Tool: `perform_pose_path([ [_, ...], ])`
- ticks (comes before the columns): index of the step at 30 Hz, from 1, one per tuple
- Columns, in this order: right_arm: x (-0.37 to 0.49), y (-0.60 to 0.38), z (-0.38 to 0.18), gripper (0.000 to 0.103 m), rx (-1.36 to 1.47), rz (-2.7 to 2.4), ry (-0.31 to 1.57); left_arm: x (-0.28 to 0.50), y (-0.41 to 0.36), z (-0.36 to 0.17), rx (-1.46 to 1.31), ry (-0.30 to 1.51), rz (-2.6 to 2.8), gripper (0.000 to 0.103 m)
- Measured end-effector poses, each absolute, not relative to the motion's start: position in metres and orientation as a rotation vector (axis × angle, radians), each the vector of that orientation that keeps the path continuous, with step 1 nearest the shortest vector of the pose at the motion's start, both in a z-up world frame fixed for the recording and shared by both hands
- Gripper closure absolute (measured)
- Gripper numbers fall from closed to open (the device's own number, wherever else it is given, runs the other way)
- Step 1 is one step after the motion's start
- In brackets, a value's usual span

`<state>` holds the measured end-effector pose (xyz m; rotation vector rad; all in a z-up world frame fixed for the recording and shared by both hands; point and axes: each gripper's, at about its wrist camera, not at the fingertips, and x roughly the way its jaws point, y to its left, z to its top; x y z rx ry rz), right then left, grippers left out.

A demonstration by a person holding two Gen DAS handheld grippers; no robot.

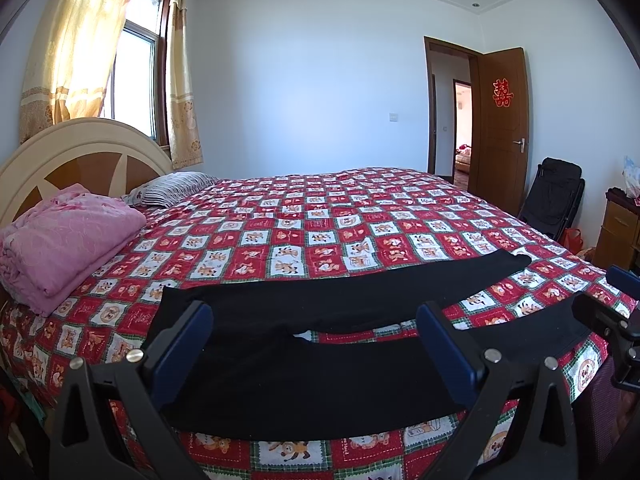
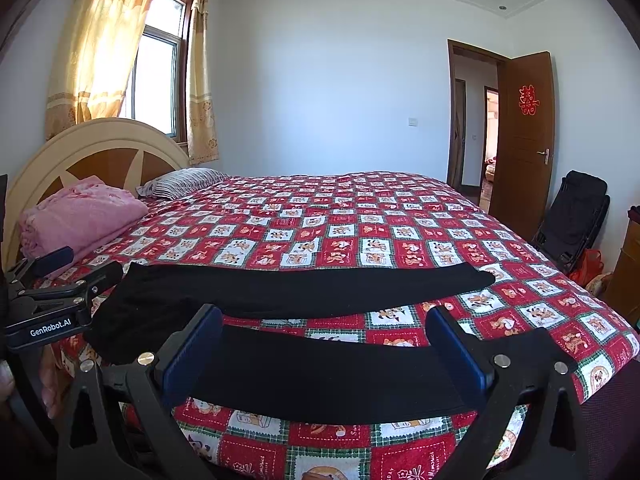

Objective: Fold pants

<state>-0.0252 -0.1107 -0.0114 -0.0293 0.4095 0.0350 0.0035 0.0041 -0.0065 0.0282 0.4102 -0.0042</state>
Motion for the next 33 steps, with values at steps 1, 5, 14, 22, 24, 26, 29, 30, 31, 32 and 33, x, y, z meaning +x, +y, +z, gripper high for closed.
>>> perform_pose_path([
  [1,-0.025,-0.111,-0.011,0.001,-0.029,0.034,0.409,0.003,0.004,-0.006,0.028,0.411,-0.004,0.0],
  [5,-0.025,-0.111,-0.012,0.001,-0.028,0.035,0.413,0.003,0.004,-0.007,0.027,0.411,-0.003,0.0],
  [14,-0.023,-0.109,-0.014,0.001,-0.037,0.04,0.42,0.003,0.005,-0.007,0.025,0.412,-0.003,0.0],
  [22,-0.021,-0.107,-0.017,0.001,-0.047,0.044,0.425,0.004,0.007,-0.011,0.024,0.418,-0.004,0.0],
  [24,-0.021,-0.106,-0.018,0.001,-0.049,0.044,0.426,0.005,0.008,-0.014,0.022,0.422,-0.007,0.0],
  [26,-0.019,-0.106,-0.019,0.001,-0.048,0.049,0.431,0.008,0.009,-0.017,0.021,0.433,-0.013,0.0],
  [29,-0.017,-0.108,-0.023,0.001,-0.029,0.086,0.438,0.02,0.015,-0.025,0.033,0.462,-0.027,0.0],
  [30,-0.015,-0.109,-0.025,0.001,-0.021,0.107,0.443,0.026,0.02,-0.03,0.034,0.48,-0.025,0.0],
  [31,-0.014,-0.11,-0.027,0.001,-0.013,0.125,0.449,0.033,0.027,-0.034,0.032,0.495,-0.022,0.0],
  [32,-0.012,-0.111,-0.029,0.001,-0.008,0.136,0.453,0.04,0.035,-0.039,0.031,0.509,-0.004,0.0],
  [33,-0.011,-0.112,-0.032,0.001,-0.006,0.149,0.459,0.048,0.045,-0.044,0.031,0.525,0.025,0.0],
])
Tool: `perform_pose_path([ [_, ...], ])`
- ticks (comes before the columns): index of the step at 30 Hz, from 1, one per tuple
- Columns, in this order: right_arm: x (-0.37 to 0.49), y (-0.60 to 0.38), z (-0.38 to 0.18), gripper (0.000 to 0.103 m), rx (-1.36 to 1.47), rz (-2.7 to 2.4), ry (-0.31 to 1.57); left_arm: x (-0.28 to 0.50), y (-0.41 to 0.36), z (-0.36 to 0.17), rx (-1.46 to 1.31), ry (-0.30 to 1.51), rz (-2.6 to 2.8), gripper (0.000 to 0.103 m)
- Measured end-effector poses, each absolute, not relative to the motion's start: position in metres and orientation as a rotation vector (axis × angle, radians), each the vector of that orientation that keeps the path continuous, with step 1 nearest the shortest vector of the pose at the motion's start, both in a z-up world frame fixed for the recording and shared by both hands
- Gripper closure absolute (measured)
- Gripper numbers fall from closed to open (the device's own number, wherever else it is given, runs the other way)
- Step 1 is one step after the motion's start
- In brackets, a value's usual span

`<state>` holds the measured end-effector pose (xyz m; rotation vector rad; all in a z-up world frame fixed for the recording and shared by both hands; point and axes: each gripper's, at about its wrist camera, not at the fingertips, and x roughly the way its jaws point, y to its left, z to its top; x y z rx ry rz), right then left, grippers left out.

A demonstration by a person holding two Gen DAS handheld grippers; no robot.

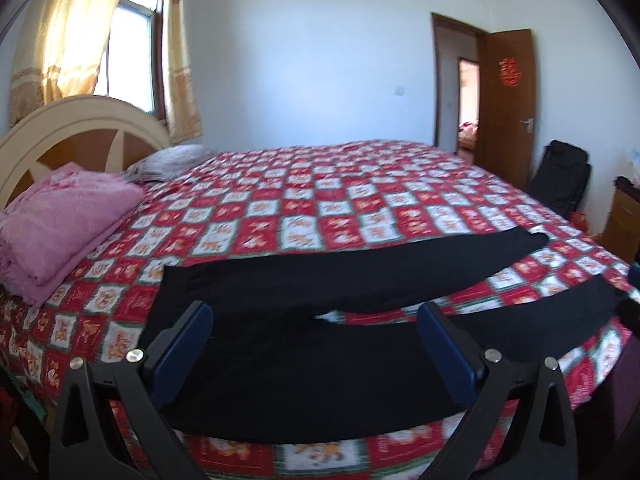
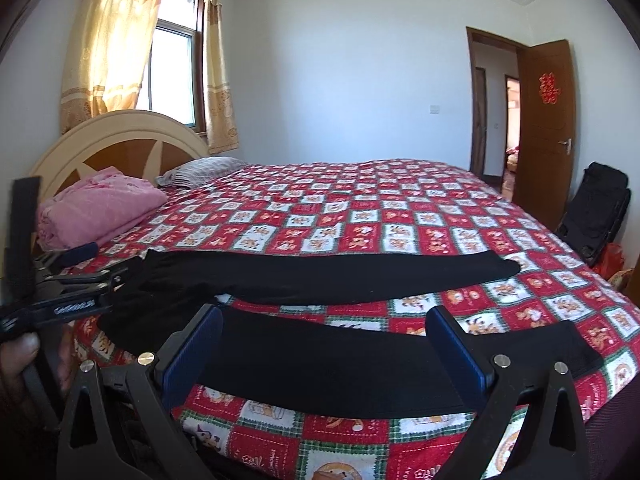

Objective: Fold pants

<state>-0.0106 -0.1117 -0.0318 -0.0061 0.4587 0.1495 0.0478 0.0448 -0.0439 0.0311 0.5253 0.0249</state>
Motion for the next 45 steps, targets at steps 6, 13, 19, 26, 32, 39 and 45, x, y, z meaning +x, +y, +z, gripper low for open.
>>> perform_pose_path([
  [6,0.0,-0.107,-0.051,0.001,-0.023,0.181,0.512,0.094,0.119,-0.061,0.091,0.557,0.231,0.0],
  [13,0.017,-0.105,-0.082,0.001,-0.066,0.163,0.591,0.155,0.187,-0.085,0.071,0.645,0.274,0.0],
  [19,0.031,-0.108,-0.105,0.001,-0.13,0.148,0.627,0.212,0.23,-0.127,-0.032,0.79,0.245,0.014],
  [26,0.058,-0.135,-0.106,0.013,-0.124,0.084,0.66,0.251,0.255,-0.142,-0.095,0.835,0.165,0.033],
  [32,0.088,-0.176,-0.1,0.015,-0.075,0.018,0.675,0.27,0.265,-0.162,-0.122,0.893,0.092,0.052],
  [39,0.14,-0.254,-0.086,0.034,0.0,-0.09,0.709,0.279,0.264,-0.164,-0.123,0.891,0.031,0.061],
  [45,0.183,-0.342,-0.078,0.034,0.139,-0.216,0.725,0.282,0.268,-0.161,-0.143,0.886,-0.03,0.078],
])
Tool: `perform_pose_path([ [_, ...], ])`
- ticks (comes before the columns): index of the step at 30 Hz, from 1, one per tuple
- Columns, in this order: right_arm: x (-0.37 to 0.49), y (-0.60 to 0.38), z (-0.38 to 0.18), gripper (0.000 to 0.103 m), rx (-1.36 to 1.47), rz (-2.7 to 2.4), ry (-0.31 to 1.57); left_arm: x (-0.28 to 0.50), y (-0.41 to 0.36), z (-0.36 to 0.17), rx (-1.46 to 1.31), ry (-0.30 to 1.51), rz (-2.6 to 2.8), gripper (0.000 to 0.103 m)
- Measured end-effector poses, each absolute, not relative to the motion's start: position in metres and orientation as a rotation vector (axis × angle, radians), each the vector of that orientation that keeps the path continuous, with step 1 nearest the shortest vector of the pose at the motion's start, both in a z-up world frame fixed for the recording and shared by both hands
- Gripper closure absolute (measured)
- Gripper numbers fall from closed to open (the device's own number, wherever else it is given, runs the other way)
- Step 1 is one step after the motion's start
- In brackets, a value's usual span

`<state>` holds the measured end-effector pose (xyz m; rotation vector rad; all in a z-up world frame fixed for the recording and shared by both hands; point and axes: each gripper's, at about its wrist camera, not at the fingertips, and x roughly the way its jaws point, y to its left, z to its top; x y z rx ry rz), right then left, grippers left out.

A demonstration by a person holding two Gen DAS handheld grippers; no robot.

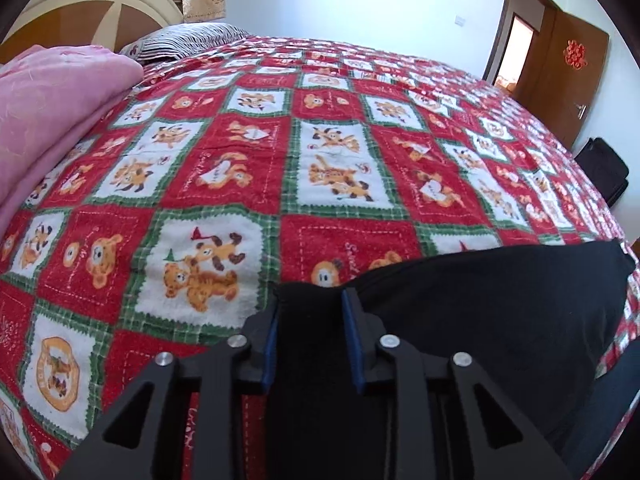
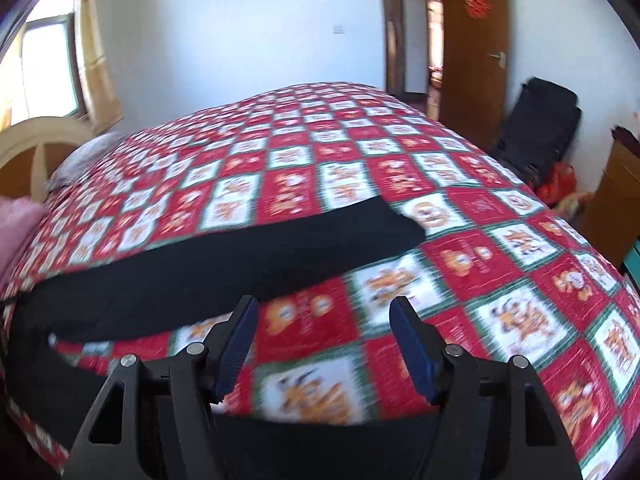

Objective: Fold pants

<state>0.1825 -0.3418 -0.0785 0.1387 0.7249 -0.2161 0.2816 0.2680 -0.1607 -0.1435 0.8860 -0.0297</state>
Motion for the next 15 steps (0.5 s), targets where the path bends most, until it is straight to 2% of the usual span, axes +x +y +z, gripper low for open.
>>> perform_pose_path([
  [11,0.261,-0.445,-0.09,0.034,0.159,-0.32,0.758,0.283,0.265,-0.165,-0.127,0.882,-0.04,0.079],
  [15,0.294,-0.455,-0.104,0.026,0.215,-0.269,0.798,0.284,0.263,-0.166,-0.115,0.88,-0.031,0.078],
])
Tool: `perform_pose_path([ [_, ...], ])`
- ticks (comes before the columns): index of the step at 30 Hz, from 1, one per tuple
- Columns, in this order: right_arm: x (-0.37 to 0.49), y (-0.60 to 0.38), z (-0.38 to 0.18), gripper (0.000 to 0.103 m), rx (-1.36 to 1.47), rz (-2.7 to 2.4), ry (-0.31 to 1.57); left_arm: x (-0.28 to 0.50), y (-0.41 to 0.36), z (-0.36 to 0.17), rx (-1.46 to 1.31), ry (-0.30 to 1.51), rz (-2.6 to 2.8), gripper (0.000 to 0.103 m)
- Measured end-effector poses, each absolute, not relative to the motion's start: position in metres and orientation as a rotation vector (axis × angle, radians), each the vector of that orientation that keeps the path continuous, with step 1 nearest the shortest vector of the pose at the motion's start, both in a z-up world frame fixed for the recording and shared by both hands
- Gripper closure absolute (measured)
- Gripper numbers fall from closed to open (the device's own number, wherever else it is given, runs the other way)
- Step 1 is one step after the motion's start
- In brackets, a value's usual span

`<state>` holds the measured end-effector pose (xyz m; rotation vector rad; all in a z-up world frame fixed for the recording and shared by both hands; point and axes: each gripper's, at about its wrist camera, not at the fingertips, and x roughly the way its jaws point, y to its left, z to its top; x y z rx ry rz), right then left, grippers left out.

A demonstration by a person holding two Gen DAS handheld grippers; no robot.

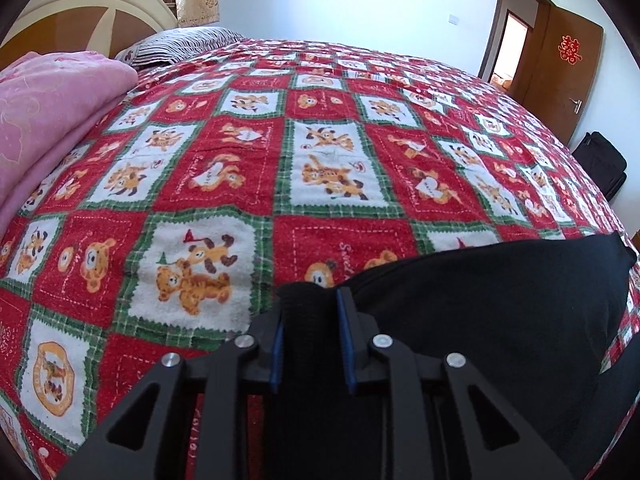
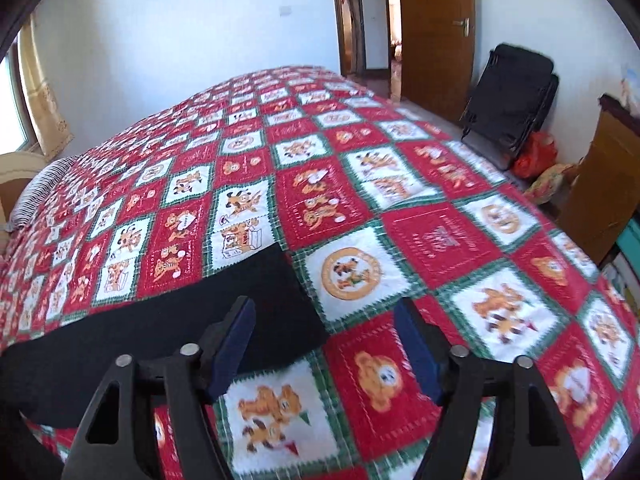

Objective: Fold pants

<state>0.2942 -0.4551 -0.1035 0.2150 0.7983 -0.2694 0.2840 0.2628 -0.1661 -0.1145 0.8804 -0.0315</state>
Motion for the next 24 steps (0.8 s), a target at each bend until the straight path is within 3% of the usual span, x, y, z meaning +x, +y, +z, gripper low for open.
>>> perform_pose_path([
  [19,0.395,-0.441,-0.162,0.028,0.128,-0.206,0.939,0.288,0.256,-0.169,-0.078,0.903,-0.006,0.071],
  [20,0.394,-0.44,-0.159,0.046,0.129,-0.187,0.934,0.288,0.256,-0.169,-0.075,0.902,-0.007,0.071],
  [21,0.393,-0.439,-0.157,0.082,0.127,-0.179,0.925,0.287,0.256,-0.167,-0.069,0.898,-0.011,0.076],
  [22,0.39,-0.439,-0.153,0.093,0.126,-0.178,0.917,0.285,0.255,-0.165,-0.064,0.884,-0.031,0.079],
  [23,0.386,-0.438,-0.149,0.095,0.126,-0.173,0.911,0.284,0.254,-0.163,-0.065,0.872,-0.041,0.087],
  [24,0.38,-0.437,-0.145,0.096,0.127,-0.163,0.905,0.282,0.253,-0.161,-0.061,0.865,-0.047,0.088],
])
